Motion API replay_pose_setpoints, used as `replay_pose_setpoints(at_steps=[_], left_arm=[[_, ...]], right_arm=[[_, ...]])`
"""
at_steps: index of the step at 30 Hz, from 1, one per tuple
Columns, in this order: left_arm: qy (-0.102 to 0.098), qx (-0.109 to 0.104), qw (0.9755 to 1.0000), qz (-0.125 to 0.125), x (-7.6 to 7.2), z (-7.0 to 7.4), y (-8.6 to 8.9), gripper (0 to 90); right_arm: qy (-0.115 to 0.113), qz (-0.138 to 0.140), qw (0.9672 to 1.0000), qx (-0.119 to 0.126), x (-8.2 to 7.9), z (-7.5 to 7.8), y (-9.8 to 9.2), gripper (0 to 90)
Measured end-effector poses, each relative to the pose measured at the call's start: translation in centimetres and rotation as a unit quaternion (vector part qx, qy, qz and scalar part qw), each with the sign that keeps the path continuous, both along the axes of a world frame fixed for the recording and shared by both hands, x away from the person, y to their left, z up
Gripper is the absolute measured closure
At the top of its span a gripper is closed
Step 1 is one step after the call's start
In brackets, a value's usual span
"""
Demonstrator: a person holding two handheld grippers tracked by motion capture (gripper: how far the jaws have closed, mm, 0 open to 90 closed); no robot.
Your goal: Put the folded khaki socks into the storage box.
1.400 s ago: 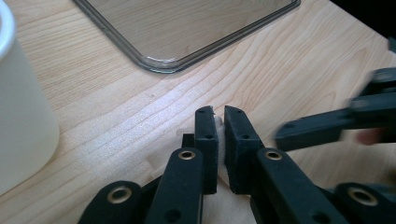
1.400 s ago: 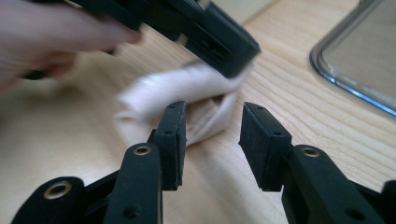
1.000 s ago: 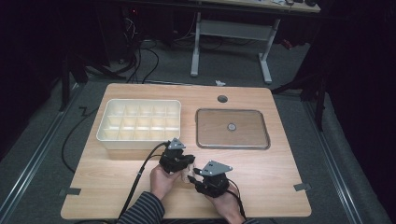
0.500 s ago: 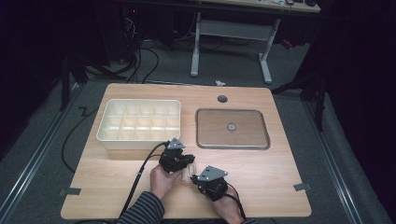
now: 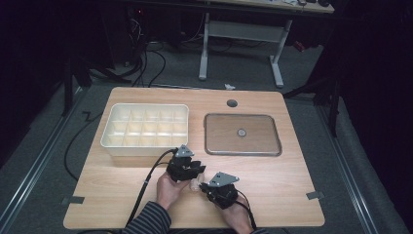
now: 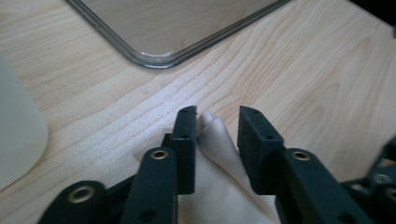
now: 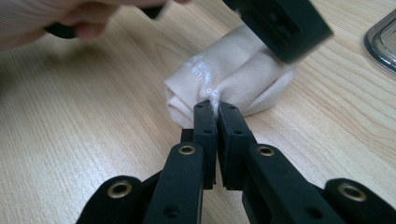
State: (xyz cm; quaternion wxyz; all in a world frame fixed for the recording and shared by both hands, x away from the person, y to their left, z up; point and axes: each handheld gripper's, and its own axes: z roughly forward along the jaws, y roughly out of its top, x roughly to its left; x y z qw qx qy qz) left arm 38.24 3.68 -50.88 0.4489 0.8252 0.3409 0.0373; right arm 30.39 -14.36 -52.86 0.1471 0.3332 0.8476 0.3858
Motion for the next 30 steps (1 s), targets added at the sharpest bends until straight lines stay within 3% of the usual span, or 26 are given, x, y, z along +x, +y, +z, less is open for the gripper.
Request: replay_pose_setpoints(at_steps=[6,11,16,24,30], left_arm=[[-0.017,0.014,0.9987,0.046,-1.9,1.2,1.9,52.8],[0.012,0.026,0.9975,0.064,-3.1,0.4,2.3,44.1],[0.034,0.018,0.9965,0.075,-4.0,-0.6,2.2,40.5],[0.039,0.029,0.9952,0.085,-3.8,-1.3,1.8,42.2],[0.063,0.030,0.9937,0.088,-3.2,-1.5,1.7,41.0]], right_arm=[[-0.002,-0.003,1.0000,-0.003,0.0,0.1,0.0,86.6],[-0.002,-0.006,1.0000,0.000,0.0,0.1,0.0,86.4],[0.003,-0.008,1.0000,-0.002,0.1,0.1,0.0,85.8],[0.010,-0.008,0.9999,-0.008,0.2,0.0,0.0,85.7],[0.021,-0.011,0.9997,-0.001,0.6,-0.1,-0.2,86.1]])
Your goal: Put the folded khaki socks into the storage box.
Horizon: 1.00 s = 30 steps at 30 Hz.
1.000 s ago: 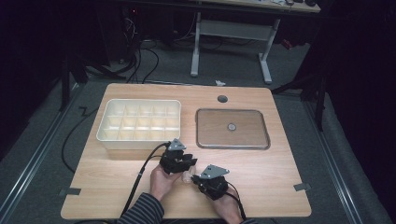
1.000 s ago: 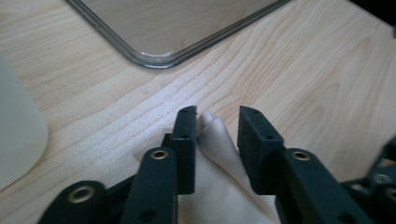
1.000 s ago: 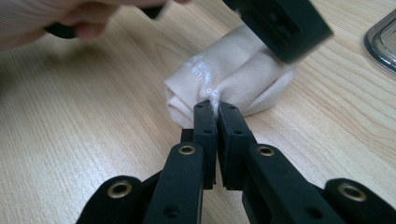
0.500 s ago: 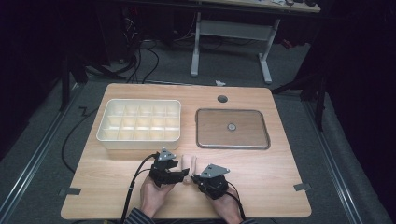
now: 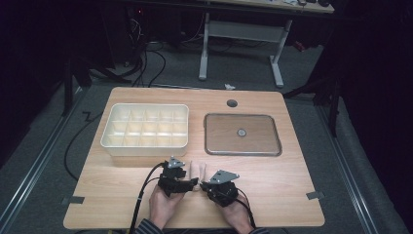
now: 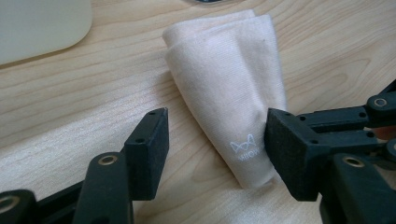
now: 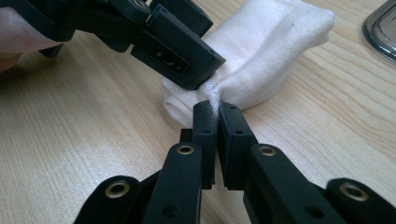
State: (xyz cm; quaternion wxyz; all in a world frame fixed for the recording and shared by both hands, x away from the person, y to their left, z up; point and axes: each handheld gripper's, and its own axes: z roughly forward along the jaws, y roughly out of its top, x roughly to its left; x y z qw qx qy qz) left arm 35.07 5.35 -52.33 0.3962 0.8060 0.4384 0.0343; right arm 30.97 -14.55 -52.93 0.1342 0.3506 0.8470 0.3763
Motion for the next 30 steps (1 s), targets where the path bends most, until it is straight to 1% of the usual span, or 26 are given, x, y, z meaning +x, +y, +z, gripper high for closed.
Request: replay_pose_setpoints(at_steps=[1,3,6,9,10,11,13,14,19,21,23,25,28,29,30], left_arm=[[-0.001,0.000,1.0000,-0.001,0.0,0.0,0.0,41.0],[-0.009,0.006,0.9999,-0.003,0.0,-0.1,-0.3,41.4],[-0.006,0.010,0.9999,-0.006,0.2,0.0,-0.5,42.0],[-0.004,0.006,0.9999,-0.009,0.3,0.1,-0.5,42.0],[-0.005,0.006,0.9999,-0.010,0.4,0.2,-0.4,41.8],[-0.002,0.001,1.0000,-0.007,0.4,0.2,-0.3,41.8],[-0.002,-0.006,1.0000,-0.005,0.4,0.4,-0.2,41.3],[-0.003,-0.007,1.0000,-0.005,0.4,0.5,-0.1,40.9],[-0.010,-0.010,0.9999,0.003,0.8,1.1,0.1,37.9],[-0.012,-0.012,0.9998,0.007,1.2,1.4,0.1,37.5],[-0.012,-0.012,0.9998,0.009,1.6,1.7,0.1,37.5],[-0.009,-0.018,0.9998,0.010,1.9,1.7,0.1,37.9],[-0.001,-0.013,0.9999,0.009,2.5,1.7,-0.1,38.0],[-0.001,-0.011,0.9999,0.008,2.7,1.7,-0.2,38.2],[0.000,-0.010,0.9999,0.009,2.9,1.7,-0.2,38.2]], right_arm=[[0.000,0.000,1.0000,0.001,0.0,0.0,0.0,86.1],[-0.001,-0.001,1.0000,-0.003,0.1,-0.1,-0.1,86.0],[-0.002,-0.004,1.0000,-0.004,0.1,-0.1,-0.1,85.4],[-0.006,-0.011,0.9999,-0.002,-0.1,0.1,-0.3,79.2],[-0.005,-0.013,0.9999,0.001,-0.2,0.2,-0.4,77.5],[-0.006,-0.012,0.9999,0.006,-0.1,0.2,-0.6,76.3],[0.001,-0.019,0.9996,0.019,0.0,0.3,-1.2,72.1],[0.002,-0.023,0.9995,0.021,-0.1,0.4,-1.3,71.1],[-0.006,-0.028,0.9991,0.030,-0.3,0.9,-2.3,66.6],[-0.009,-0.032,0.9989,0.033,-0.3,1.1,-2.7,65.2],[-0.011,-0.039,0.9987,0.030,-0.2,1.2,-3.1,64.6],[-0.013,-0.045,0.9984,0.031,0.0,1.3,-3.7,64.3],[-0.019,-0.058,0.9978,0.027,0.2,1.4,-4.6,63.8],[-0.019,-0.069,0.9971,0.024,0.3,1.3,-5.2,63.7],[-0.019,-0.069,0.9971,0.024,0.3,1.3,-5.2,63.7]])
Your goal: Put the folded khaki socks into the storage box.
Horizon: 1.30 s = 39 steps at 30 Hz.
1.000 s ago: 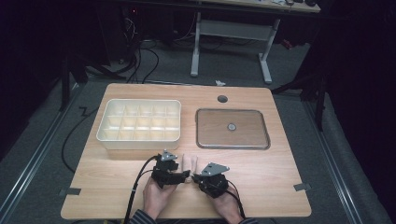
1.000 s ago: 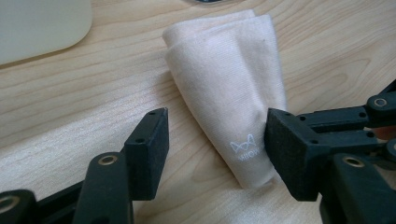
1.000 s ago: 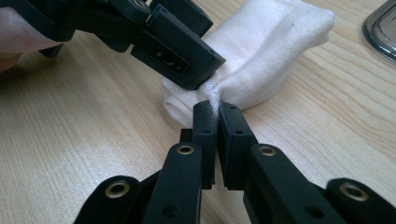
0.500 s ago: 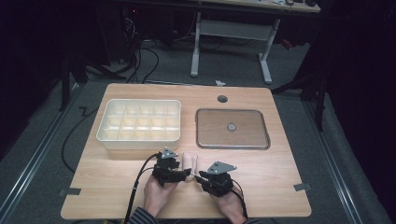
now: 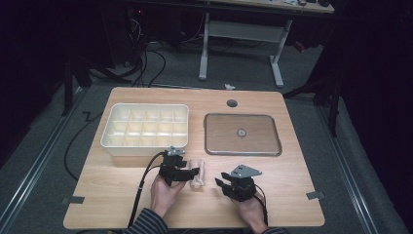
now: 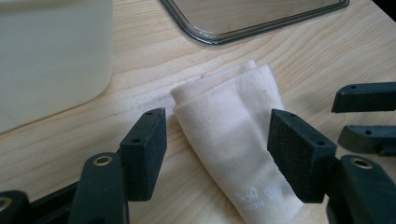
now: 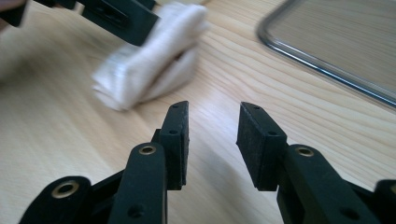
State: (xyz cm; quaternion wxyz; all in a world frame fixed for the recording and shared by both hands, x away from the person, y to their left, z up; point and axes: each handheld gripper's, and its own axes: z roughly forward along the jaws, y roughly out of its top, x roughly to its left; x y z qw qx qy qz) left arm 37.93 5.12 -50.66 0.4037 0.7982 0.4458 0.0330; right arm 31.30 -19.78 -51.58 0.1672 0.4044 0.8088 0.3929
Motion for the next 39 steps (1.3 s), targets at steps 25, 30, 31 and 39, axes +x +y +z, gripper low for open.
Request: replay_pose_setpoints(at_steps=[25,30,31,39], left_arm=[[0.026,-0.014,0.9988,-0.039,1.2,-1.4,-0.9,65.7],[0.032,-0.017,0.9984,-0.043,1.2,-1.3,-0.8,70.1],[0.031,-0.016,0.9984,-0.045,1.2,-1.2,-0.8,70.7],[0.024,-0.014,0.9978,-0.059,1.1,-0.9,-0.3,71.8]], right_arm=[[0.005,-0.164,0.9856,-0.038,1.7,-1.4,-9.5,55.0],[0.004,-0.168,0.9846,-0.047,1.9,-1.5,-9.6,51.1],[0.006,-0.171,0.9842,-0.045,1.9,-1.5,-9.6,49.8],[0.008,-0.187,0.9813,-0.044,2.3,-1.5,-9.7,47.5]])
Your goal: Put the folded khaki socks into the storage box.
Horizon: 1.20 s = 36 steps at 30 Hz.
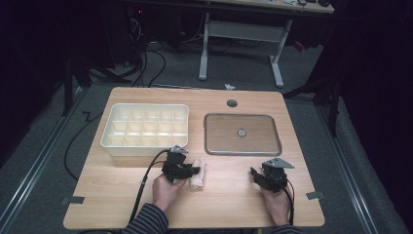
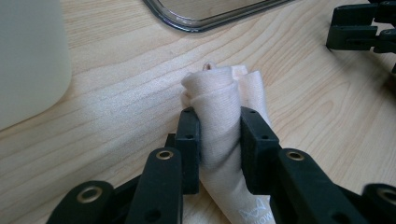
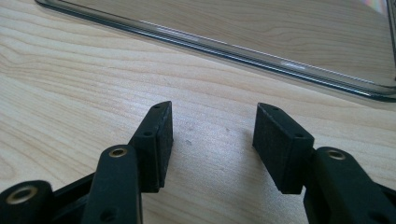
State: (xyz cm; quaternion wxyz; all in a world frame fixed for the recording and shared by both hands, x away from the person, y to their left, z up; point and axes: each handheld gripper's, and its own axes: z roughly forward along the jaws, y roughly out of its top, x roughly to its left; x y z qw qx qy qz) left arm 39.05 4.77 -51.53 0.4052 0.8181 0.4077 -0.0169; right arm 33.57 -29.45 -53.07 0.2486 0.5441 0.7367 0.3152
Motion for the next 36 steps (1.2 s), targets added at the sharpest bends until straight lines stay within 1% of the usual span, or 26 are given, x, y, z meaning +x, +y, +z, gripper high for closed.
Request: replay_pose_setpoints(at_steps=[2,7,10,14,19,21,22,24,26,27,29,31,36], left_arm=[[-0.004,0.000,1.0000,-0.003,-0.1,0.2,0.2,72.0],[-0.008,-0.012,0.9999,-0.004,-0.2,1.0,1.2,72.0],[-0.024,0.001,0.9997,-0.003,-0.5,1.8,1.6,72.0],[-0.032,-0.014,0.9994,0.002,-0.8,2.7,2.9,72.0],[-0.029,-0.026,0.9992,0.006,-0.7,3.3,4.1,72.0],[-0.024,-0.038,0.9989,0.007,-0.7,3.5,4.6,72.0],[-0.024,-0.040,0.9989,0.008,-0.7,3.6,4.8,72.0],[-0.026,-0.040,0.9988,0.009,-0.7,4.1,5.3,72.0],[-0.031,-0.034,0.9989,0.010,-0.6,4.7,5.6,72.0],[-0.031,-0.035,0.9988,0.011,-0.5,5.1,5.8,72.0],[-0.038,-0.032,0.9987,0.012,-0.4,5.7,6.1,72.0],[-0.039,-0.038,0.9984,0.016,-0.2,6.1,6.5,72.0],[-0.040,-0.044,0.9980,0.023,0.2,6.5,7.2,72.0]], right_arm=[[-0.001,-0.001,1.0000,-0.001,0.0,0.0,0.0,47.5],[-0.004,-0.001,1.0000,-0.008,-0.1,0.0,0.1,47.2],[-0.003,-0.001,1.0000,-0.007,-0.1,0.0,0.1,47.3],[-0.006,-0.004,0.9999,-0.011,-0.1,0.0,0.2,47.4],[-0.008,-0.003,0.9998,-0.016,-0.1,0.0,0.3,47.4],[-0.009,-0.004,0.9998,-0.017,-0.1,0.0,0.3,47.5],[-0.010,-0.004,0.9998,-0.019,-0.1,0.0,0.3,47.8],[-0.011,-0.002,0.9997,-0.021,-0.2,0.0,0.4,48.7],[-0.011,-0.001,0.9997,-0.022,-0.2,0.0,0.4,48.8],[-0.011,-0.001,0.9997,-0.020,-0.2,0.0,0.4,48.8],[-0.010,0.000,0.9998,-0.019,-0.1,0.0,0.3,48.8],[-0.010,0.000,0.9998,-0.019,-0.1,0.0,0.3,48.8],[-0.009,0.001,0.9998,-0.018,-0.1,0.0,0.3,48.5]])
